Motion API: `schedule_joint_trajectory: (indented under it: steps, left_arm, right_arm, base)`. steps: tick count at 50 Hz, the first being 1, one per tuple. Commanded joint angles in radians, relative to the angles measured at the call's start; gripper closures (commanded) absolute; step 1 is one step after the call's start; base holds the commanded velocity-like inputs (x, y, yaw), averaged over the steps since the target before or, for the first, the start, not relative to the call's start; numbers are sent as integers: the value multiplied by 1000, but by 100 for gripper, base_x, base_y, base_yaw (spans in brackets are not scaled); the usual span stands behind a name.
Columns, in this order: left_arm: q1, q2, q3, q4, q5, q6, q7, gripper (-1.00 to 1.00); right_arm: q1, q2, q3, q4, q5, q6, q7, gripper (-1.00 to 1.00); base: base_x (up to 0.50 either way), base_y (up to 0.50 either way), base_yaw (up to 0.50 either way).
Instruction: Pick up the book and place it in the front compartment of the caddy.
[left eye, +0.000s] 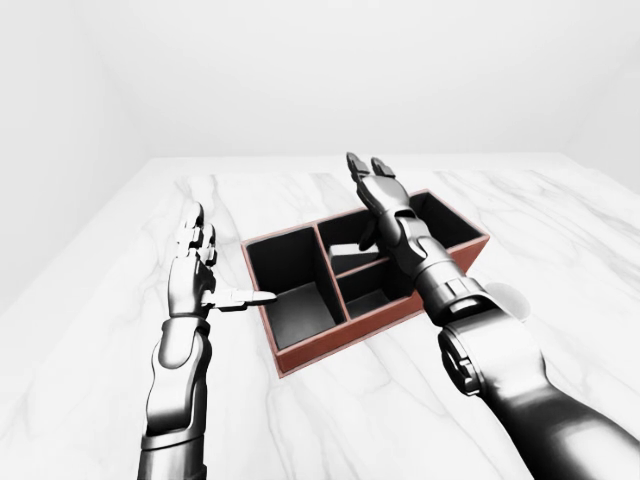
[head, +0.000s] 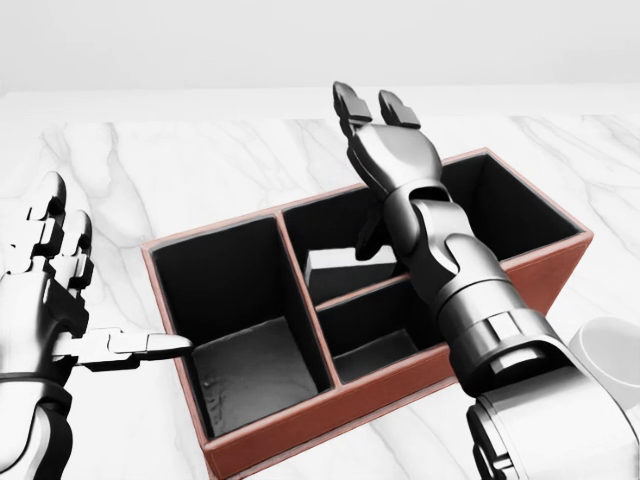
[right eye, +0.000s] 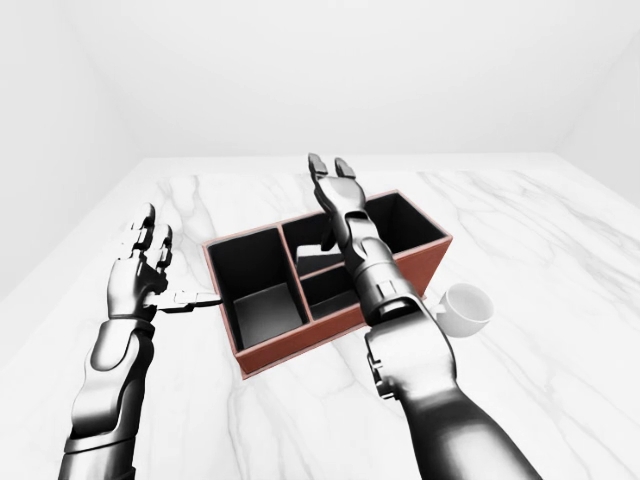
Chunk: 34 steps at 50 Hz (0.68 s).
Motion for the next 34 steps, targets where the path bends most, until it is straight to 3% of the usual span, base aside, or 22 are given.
schedule_joint_trajectory:
  steps: [1, 18, 34]
  left_arm:
    - [1, -1, -1, 3, 1, 0, 0, -100]
    - [0, -1, -1, 5, 1, 0, 1, -100]
    - [-3, 1, 2, -11, -3, 0, 3, -100]
  right_arm:
    - [8, -3, 5, 6, -15, 0, -12, -100]
    - [39, -9, -22, -126, 54, 0, 75, -100]
    - [259, 21, -66, -792, 311, 0, 388, -100]
  base:
    - [0, 0, 0]
    - [0, 0, 0]
    - [0, 0, 0]
